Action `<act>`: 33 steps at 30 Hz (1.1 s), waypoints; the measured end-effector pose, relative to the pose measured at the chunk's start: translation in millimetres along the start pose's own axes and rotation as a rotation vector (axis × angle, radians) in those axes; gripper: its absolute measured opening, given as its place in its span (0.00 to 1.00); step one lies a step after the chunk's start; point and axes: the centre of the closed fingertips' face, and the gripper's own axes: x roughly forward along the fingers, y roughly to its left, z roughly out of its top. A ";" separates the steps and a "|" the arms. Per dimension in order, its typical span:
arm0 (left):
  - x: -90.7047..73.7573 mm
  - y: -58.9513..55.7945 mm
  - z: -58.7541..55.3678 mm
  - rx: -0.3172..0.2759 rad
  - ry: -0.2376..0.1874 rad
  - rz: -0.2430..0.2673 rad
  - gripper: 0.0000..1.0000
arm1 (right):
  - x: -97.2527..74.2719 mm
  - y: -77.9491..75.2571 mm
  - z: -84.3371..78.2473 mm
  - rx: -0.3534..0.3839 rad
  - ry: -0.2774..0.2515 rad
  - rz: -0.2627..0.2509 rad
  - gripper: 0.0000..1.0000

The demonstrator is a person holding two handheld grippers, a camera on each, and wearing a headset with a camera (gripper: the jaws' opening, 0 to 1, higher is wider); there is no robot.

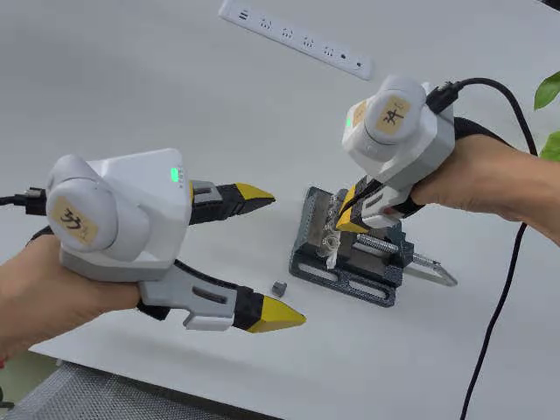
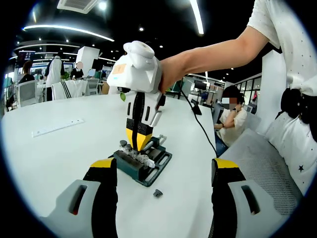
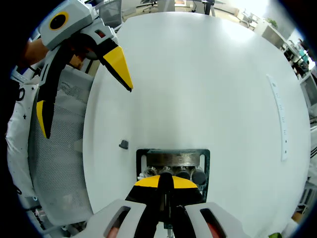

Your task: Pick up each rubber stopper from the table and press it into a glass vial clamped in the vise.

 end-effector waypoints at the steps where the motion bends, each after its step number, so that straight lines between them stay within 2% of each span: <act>1: 0.0 0.0 0.1 0.000 0.000 0.000 0.77 | 0.0 0.1 0.0 0.001 0.001 -0.001 0.01; 14: -0.1 1.8 1.2 0.001 -0.007 0.001 0.76 | 2.5 -0.5 1.8 0.015 0.003 -0.004 0.01; 18: -1.5 2.2 1.3 0.002 -0.005 0.006 0.76 | 2.5 0.5 2.1 -0.008 0.012 -0.016 0.01; 22: -3.0 2.8 1.7 -0.006 -0.008 0.013 0.75 | 2.9 -1.8 2.4 0.019 0.015 -0.005 0.00; 28: -3.7 2.4 2.1 -0.005 -0.008 0.016 0.75 | 4.0 -1.1 1.4 0.007 0.028 0.008 0.00; 33: -2.3 3.2 2.5 -0.007 -0.010 0.016 0.75 | 4.2 -1.5 0.4 0.024 0.011 0.017 0.00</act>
